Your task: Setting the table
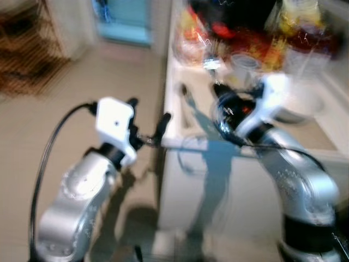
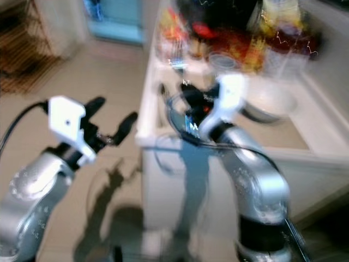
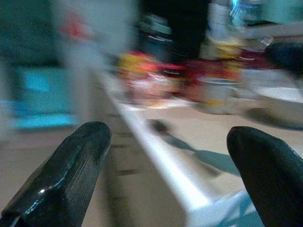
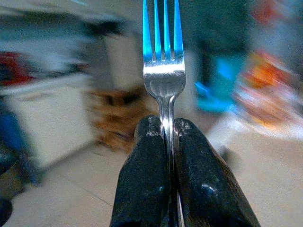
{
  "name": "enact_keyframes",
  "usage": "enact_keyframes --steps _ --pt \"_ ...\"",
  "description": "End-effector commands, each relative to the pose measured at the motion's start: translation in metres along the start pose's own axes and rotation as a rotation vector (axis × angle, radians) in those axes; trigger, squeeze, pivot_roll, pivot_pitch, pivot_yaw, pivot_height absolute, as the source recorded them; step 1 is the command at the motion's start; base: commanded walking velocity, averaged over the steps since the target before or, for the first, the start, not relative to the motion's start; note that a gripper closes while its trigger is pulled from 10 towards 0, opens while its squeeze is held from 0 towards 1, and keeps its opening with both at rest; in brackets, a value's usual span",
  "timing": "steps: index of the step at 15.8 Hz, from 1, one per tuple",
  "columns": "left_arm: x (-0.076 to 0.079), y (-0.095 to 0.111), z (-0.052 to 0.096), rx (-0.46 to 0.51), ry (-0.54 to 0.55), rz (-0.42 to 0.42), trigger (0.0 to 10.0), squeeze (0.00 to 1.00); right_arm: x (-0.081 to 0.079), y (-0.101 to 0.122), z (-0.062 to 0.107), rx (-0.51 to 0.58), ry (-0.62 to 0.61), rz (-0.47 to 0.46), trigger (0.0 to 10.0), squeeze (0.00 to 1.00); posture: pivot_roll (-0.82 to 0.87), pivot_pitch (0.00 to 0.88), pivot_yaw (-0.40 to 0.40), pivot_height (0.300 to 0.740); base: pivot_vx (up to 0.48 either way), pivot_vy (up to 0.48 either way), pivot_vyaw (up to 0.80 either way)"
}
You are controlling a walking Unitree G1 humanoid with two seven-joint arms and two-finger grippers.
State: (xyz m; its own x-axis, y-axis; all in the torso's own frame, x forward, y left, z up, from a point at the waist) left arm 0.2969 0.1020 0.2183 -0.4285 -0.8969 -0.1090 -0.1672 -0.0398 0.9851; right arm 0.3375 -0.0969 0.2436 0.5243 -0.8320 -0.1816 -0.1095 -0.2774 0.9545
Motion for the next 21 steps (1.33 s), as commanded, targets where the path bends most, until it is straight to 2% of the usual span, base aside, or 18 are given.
enact_keyframes --steps 1,7,10,15,18,21 --pt "-0.001 -0.007 0.002 -0.026 0.018 -0.012 10.0 0.0 -0.01 0.004 0.002 0.028 0.04 0.019 10.0 0.0 0.06 0.0 -0.085 0.74 0.0 0.0 0.0" --pt "-0.003 -0.011 0.0 -0.042 0.026 -0.035 10.0 0.0 -0.003 0.0 0.008 0.041 0.002 0.042 10.0 0.0 0.05 0.0 -0.08 0.74 0.0 -0.461 0.0" --pt "0.002 -0.013 -0.001 -0.048 0.011 -0.045 10.0 0.0 -0.003 -0.002 0.008 0.035 0.006 0.046 10.0 0.0 0.05 0.0 -0.082 0.74 0.0 -0.48 0.0" --pt "0.005 -0.012 -0.008 -0.039 0.004 -0.054 10.0 0.0 0.012 0.003 0.012 0.045 -0.055 0.061 10.0 0.0 0.04 0.0 -0.068 0.74 0.0 -0.48 0.0" --pt "0.0 -0.019 -0.009 -0.071 0.038 -0.088 10.0 0.0 0.025 -0.003 0.014 0.022 -0.138 0.075 10.0 0.0 0.04 0.0 -0.068 0.74 0.0 -0.48 0.0" --pt "-0.004 -0.018 -0.01 -0.07 0.054 -0.097 10.0 0.0 0.031 -0.005 0.014 0.012 -0.166 0.085 10.0 0.0 0.04 0.0 -0.066 0.74 0.0 -0.48 0.0"
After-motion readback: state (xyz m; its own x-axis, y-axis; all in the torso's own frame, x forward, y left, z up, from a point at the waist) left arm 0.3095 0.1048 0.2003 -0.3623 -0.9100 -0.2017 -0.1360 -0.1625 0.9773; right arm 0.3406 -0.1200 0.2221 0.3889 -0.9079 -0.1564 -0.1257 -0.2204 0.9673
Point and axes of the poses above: a point about 5 cm out from each wrist's last joint towards the gripper, its own z axis pointing back from the gripper into the wrist, its own y axis along the axis of the wrist's last joint, x = y × z, the point moved 6 cm from there along -z, pointing out of the wrist towards the gripper
